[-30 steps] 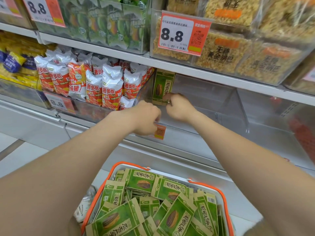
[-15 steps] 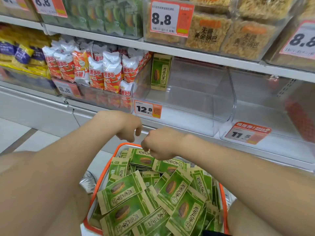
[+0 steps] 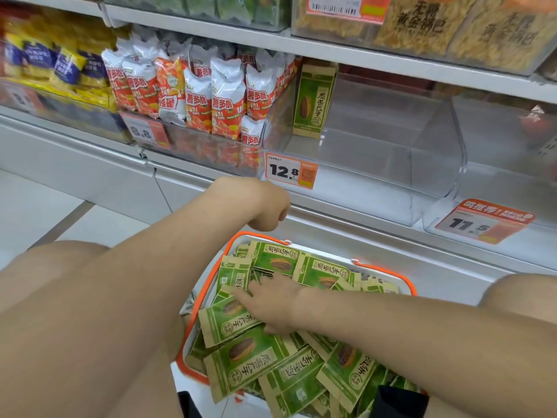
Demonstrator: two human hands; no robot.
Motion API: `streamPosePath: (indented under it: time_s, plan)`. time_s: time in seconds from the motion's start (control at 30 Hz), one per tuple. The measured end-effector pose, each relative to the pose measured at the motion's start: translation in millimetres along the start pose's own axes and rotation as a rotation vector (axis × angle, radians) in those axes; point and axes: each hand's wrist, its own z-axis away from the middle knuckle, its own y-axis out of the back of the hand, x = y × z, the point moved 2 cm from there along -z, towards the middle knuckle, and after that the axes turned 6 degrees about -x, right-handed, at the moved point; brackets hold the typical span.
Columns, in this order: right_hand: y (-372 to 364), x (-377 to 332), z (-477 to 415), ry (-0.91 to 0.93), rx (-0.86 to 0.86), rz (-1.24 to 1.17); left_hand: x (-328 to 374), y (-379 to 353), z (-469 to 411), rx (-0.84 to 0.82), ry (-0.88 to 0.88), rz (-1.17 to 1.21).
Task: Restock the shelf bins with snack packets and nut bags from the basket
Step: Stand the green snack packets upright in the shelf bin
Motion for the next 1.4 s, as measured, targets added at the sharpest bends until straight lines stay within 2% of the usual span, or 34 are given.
streamPosePath:
  time_s: [0.13, 0.23, 0.43, 0.63, 0.73, 0.83, 0.93, 1.03, 1.1, 1.17, 1.23, 1.3, 1.4]
  plan:
    - [-10, 7, -2, -0.036, 0.04, 0.062, 0, 2, 0, 0.007, -0.005, -0.022]
    - [-8, 20, 2, -0.088, -0.005, -0.03, 3, 3, 2, 0.008, -0.009, -0.022]
    - [12, 56, 23, -0.149, -0.066, -0.027, 4, 3, 10, -0.007, 0.031, -0.017]
    - [54, 101, 62, -0.18, 0.055, -0.329, 5, 7, 14, -0.053, 0.071, 0.015]
    - [74, 113, 88, -0.156, 0.147, -0.374, 9, 11, 16, -0.006, 0.044, 0.121]
    - [92, 124, 111, -0.174, 0.327, -0.383, 13, 16, 15, 0.105, -0.064, 0.233]
    - [104, 139, 127, -0.206, 0.528, -0.437, 11, 27, 17, 0.332, -0.111, 0.408]
    - [111, 158, 139, -0.259, 0.778, -0.44, 9, 38, 21, 0.537, -0.078, 0.659]
    - [115, 167, 146, -0.324, 0.946, -0.56, 6, 40, 23, 0.646, -0.023, 0.883]
    - [118, 170, 149, -0.459, 1.044, -0.781, 0, 41, 19, 0.735, -0.018, 1.199]
    - [122, 169, 149, -0.539, 1.013, -1.162, -3, 41, 16, 0.788, -0.069, 1.509]
    - [128, 162, 147, -0.482, 0.898, -1.541, 1, 41, 14, 0.811, -0.096, 1.7]
    - [136, 151, 145, -0.428, 0.826, -1.679, 8, 42, 10, 0.839, -0.123, 1.877]
